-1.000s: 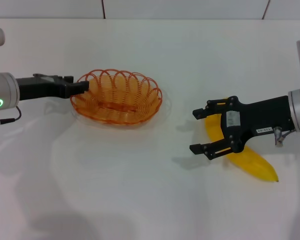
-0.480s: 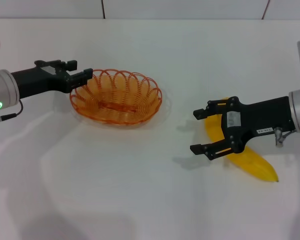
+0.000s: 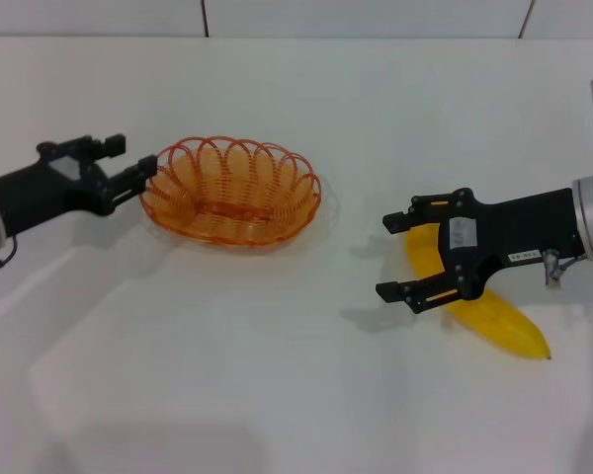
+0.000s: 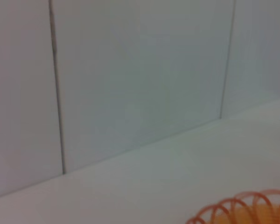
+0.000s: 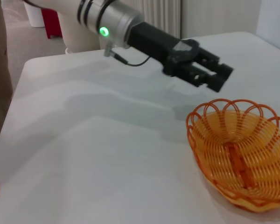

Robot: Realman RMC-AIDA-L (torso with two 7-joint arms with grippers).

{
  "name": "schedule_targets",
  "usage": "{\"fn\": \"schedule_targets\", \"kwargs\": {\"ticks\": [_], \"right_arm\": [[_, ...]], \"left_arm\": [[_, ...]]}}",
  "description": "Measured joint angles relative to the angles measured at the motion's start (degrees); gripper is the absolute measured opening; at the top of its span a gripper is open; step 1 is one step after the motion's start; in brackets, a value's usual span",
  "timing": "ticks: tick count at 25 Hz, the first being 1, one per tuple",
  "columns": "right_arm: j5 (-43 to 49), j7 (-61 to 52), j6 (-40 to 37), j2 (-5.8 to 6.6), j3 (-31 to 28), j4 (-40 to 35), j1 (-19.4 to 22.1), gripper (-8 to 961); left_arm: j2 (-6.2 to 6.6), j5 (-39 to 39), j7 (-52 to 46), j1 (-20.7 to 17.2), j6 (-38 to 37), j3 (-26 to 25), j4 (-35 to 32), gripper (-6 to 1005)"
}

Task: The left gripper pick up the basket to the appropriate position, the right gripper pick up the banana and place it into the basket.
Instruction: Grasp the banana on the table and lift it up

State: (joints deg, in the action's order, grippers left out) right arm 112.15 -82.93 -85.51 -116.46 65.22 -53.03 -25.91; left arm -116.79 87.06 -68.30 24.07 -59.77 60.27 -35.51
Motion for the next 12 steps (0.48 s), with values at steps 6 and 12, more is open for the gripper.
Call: {"fn": "schedule_targets", "kwargs": {"ticks": [6, 12], "right_arm": [[-0.16, -0.03, -0.10, 0.00, 0.04, -0.13, -0.01, 889], [-0.46, -0.05, -0.11, -0.04, 0.04, -0.46, -0.02, 889]], "left_arm": [[0.28, 0.05, 2.22, -3.25, -3.16, -0.27, 0.27, 535], [0.39, 0.28, 5.23, -6.15, -6.77, -0.30, 0.65, 538]]}}
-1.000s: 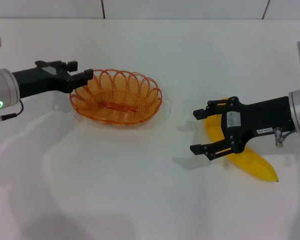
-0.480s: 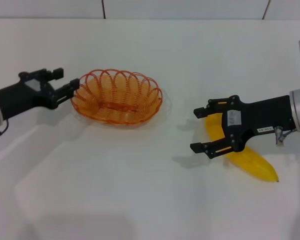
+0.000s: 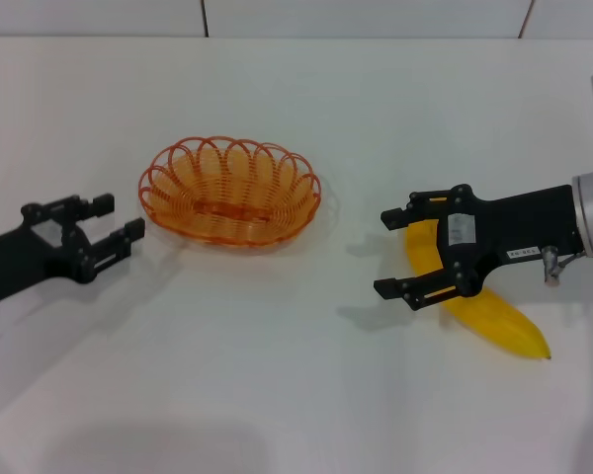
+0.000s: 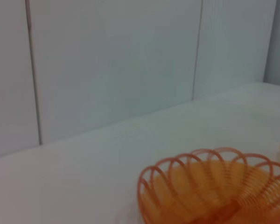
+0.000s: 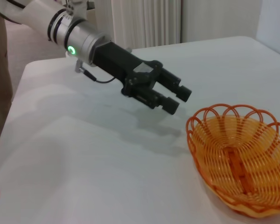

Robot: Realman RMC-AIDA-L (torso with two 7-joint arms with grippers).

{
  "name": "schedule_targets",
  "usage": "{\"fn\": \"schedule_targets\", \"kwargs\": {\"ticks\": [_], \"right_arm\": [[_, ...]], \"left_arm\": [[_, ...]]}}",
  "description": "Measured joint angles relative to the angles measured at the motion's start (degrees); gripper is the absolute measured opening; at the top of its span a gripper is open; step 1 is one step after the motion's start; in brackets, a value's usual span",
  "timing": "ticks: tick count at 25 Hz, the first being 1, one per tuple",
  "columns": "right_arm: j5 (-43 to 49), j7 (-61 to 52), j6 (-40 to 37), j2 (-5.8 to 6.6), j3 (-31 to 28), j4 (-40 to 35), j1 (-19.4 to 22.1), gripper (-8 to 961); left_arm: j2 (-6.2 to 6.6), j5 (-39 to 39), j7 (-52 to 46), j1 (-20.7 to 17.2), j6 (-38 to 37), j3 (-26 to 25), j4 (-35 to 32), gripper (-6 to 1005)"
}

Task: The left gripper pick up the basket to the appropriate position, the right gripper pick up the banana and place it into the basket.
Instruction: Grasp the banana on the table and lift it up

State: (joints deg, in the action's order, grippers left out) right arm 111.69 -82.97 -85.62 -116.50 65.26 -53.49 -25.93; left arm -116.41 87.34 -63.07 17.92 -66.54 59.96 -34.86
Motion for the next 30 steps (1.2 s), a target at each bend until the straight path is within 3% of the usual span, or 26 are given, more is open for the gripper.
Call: {"fn": "schedule_targets", "kwargs": {"ticks": [6, 15, 24, 30], "right_arm": [[-0.31, -1.57, 0.02, -0.09, -0.22, -1.92, 0.88, 889], [3.05, -10.71, 0.66, -0.44, 1.24, -12.83, 3.72, 889], [14.14, -27.22, 2.81, -0.75, 8.01, -30.72, 9.50, 889], [22.38, -36.91, 1.07, -0.57, 13.68, -36.29, 10.55, 889]], "left_arm": [[0.64, 0.00, 0.71, -1.06, -1.70, -0.16, 3.27, 539], [0.72, 1.77, 0.97, 0.62, -0.52, -0.12, 4.85, 538], [0.33, 2.89, 1.10, 1.30, 0.73, -0.19, 5.07, 539], [0.30, 2.99, 1.19, 1.35, 0.72, -0.13, 5.07, 539]]}}
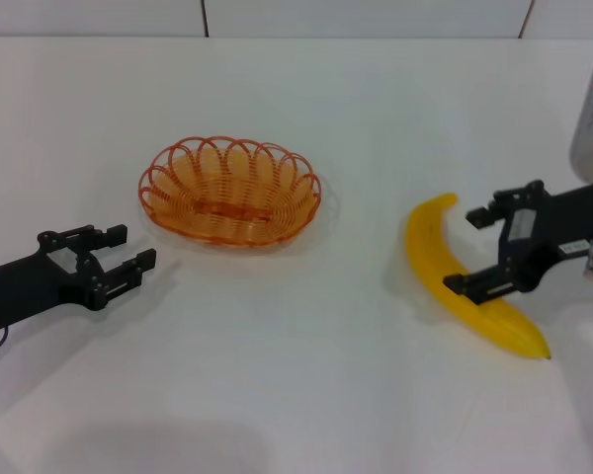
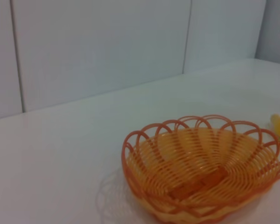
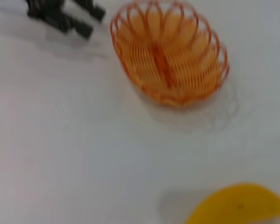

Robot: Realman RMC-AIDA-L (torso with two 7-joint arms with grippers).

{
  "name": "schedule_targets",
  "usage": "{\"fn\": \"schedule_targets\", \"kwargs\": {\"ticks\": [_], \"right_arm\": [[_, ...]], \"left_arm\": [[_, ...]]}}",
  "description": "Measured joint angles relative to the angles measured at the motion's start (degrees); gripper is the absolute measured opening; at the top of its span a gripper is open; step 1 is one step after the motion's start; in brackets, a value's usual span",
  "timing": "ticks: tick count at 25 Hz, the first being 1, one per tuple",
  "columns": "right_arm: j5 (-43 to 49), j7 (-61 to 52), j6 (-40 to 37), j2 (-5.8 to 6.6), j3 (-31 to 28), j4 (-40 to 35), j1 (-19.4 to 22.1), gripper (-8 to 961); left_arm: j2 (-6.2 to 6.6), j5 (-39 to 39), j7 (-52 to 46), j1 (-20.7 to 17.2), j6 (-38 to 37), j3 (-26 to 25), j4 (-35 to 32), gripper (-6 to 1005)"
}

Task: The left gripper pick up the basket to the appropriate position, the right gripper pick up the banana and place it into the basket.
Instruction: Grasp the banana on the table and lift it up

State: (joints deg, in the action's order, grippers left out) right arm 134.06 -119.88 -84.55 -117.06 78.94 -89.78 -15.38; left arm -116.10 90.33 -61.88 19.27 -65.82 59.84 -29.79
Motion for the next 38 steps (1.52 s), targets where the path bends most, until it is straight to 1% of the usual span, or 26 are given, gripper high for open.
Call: {"fn": "schedule_targets", "kwargs": {"ticks": [3, 6, 14, 24, 29, 38], "right_arm": [[2.72, -2.41, -1.50, 0.00, 1.60, -0.87, -0.45, 889], [3.54, -3.73, -2.91, 0.04, 3.12, -0.99, -1.46, 889], [7.12, -5.75, -2.45, 0.05, 6.98, 0.31, -3.05, 888], [7.97, -5.79, -0.37, 0.09, 8.31, 5.49, -5.87, 888], [9.09, -5.80, 1.16, 0.09, 9.56, 6.07, -6.31, 888], [9.37, -5.48, 2.50, 0.18, 9.65, 8.83, -7.62, 888]], "left_arm": [[0.00, 0.02, 0.14, 0.13, 0.00, 0.16, 0.00, 539], [0.00, 0.03, 0.17, 0.32, -0.01, 0.36, 0.00, 538], [-0.08, 0.61, 0.19, 0.92, -0.01, 0.40, -0.01, 538], [-0.16, 1.20, 0.19, 1.18, -0.01, 0.45, -0.01, 539], [-0.18, 1.40, 0.19, 1.53, -0.01, 0.45, 0.12, 539], [-0.18, 1.40, 0.17, 1.67, -0.01, 0.40, 0.17, 538]]}}
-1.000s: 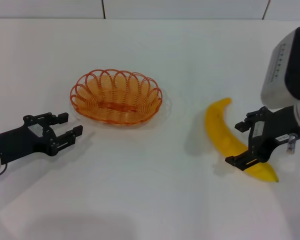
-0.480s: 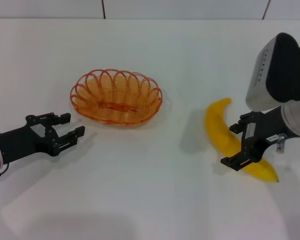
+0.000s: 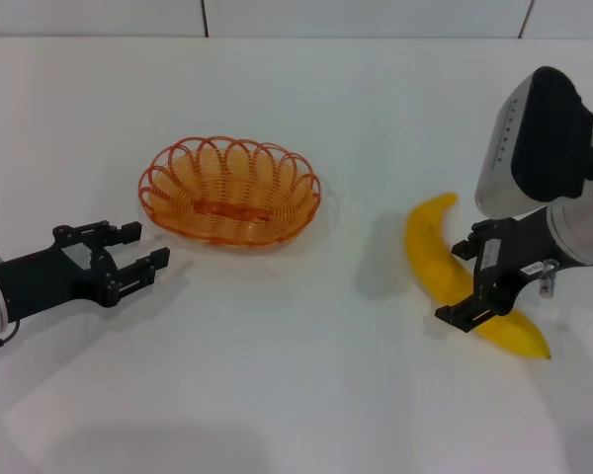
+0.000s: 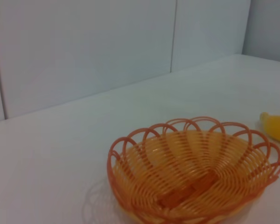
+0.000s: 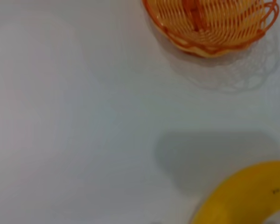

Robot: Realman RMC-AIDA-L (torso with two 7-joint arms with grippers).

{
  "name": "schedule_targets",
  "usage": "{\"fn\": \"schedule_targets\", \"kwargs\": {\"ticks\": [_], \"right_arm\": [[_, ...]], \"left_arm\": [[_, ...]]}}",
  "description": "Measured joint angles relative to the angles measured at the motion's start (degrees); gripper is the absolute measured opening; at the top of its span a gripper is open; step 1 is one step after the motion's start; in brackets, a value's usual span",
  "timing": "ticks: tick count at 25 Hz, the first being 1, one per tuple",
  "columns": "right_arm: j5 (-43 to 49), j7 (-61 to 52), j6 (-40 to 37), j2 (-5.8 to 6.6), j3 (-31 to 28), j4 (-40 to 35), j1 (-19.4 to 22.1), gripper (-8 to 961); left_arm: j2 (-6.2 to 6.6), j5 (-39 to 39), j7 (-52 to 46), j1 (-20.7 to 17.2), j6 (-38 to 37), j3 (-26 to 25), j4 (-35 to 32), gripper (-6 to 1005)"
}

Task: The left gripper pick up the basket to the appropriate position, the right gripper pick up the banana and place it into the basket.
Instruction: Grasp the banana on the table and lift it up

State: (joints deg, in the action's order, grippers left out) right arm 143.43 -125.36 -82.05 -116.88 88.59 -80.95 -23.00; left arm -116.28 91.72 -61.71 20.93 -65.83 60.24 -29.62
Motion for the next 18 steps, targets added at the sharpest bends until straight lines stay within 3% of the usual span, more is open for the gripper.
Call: {"fn": "schedule_targets", "kwargs": {"ticks": [18], "right_arm": [[1.32, -0.22, 1.72, -0.01, -0.04, 3.23, -1.53, 888]], "left_arm": [[0.00, -0.06, 0.10, 0.07, 0.09, -0.07, 0.00, 538]]}}
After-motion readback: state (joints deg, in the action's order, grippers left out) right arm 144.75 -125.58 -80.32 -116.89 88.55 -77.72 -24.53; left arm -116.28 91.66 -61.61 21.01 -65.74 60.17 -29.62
